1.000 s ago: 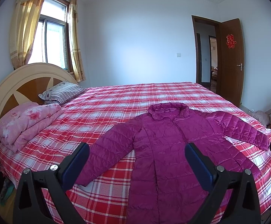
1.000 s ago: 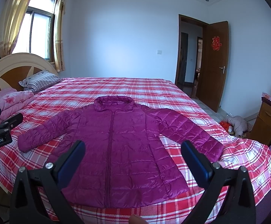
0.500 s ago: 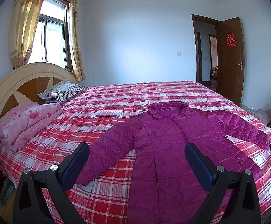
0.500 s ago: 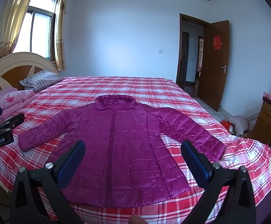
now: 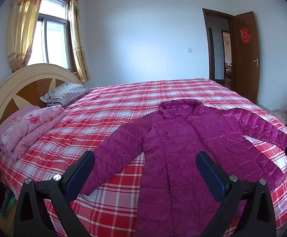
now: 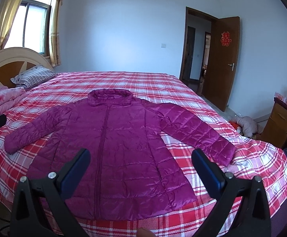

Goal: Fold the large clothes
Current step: 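Move the right tool to the jacket sleeve cuff and grasp it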

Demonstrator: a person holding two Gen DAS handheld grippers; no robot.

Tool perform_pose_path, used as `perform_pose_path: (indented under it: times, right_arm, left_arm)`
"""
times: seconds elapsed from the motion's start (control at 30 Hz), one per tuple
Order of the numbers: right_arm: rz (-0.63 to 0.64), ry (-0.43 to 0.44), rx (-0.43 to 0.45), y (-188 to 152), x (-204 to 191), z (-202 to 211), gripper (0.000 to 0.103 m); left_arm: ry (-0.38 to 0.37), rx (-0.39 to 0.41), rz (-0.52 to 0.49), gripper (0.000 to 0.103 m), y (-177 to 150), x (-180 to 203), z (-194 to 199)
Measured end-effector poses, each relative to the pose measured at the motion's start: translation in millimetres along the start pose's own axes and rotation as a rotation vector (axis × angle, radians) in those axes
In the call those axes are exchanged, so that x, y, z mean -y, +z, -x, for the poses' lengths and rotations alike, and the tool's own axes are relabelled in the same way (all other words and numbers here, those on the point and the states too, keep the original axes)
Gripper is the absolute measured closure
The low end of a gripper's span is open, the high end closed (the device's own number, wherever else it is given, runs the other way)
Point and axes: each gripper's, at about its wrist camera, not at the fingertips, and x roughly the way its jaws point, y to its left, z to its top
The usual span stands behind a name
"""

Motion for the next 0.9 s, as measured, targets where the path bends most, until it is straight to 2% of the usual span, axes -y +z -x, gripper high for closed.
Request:
perform_pose_path:
  times: [0.27, 0.73, 0.9]
  right_arm:
    - [-0.035, -0.065, -0.035, -11, 33, -34, 0.0]
    - [-0.075, -0.209, -0.144, -34, 111, -103, 0.0]
    - [-0.128, -0.262, -0.209, -36, 156, -137, 0.0]
  left_arm:
    - [0.02, -0.013, -0.038, 0.001, -6, 13, -41]
    - [0.023, -0.07, -0.102, 0.001, -15, 50, -145]
    - [0.073, -0.109, -0.119, 0.001, -16, 47, -189]
